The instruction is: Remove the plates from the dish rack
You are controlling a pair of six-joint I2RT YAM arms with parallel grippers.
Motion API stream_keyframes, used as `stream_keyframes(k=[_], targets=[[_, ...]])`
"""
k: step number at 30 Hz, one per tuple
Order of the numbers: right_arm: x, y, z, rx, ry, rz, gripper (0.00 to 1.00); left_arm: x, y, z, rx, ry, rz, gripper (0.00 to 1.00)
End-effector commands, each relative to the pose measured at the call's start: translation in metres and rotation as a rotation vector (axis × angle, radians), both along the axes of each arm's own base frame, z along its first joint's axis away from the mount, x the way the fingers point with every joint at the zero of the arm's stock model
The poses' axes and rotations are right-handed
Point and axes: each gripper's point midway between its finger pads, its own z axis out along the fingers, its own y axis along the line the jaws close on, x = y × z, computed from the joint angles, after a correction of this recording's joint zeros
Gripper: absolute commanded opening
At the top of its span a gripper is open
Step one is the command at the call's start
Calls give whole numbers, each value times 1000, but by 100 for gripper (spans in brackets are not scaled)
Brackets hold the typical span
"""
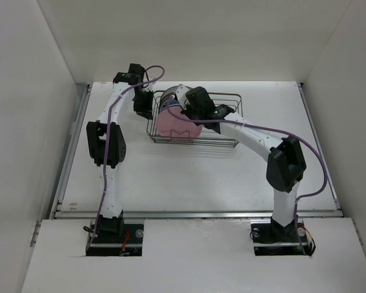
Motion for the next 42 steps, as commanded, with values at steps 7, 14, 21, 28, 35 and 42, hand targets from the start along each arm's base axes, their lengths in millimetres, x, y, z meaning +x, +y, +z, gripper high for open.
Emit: stream_keyframes(k=[7,14,21,28,35,42], targets=[[-1,-24,138,255,-337,-137,0,-16,-2,9,-25,40,78,0],[-20,-45,224,586,-440,-206,0,-18,7,19,10,15,147,0],[-12,-149,206,875,-299,-567,0,-24,16,28,-4,0,214,0],[-31,-286,91,1066,-66,-1086,0,-30,-4,37,-106,1,96,7],[-69,-331,-17,1204,177,-1393,0,-24,-1,62,-106,-93,90,28],[-93,-335,-90,1323,368,-1563,0,-15,-11,125,-151,-363,-50,54]])
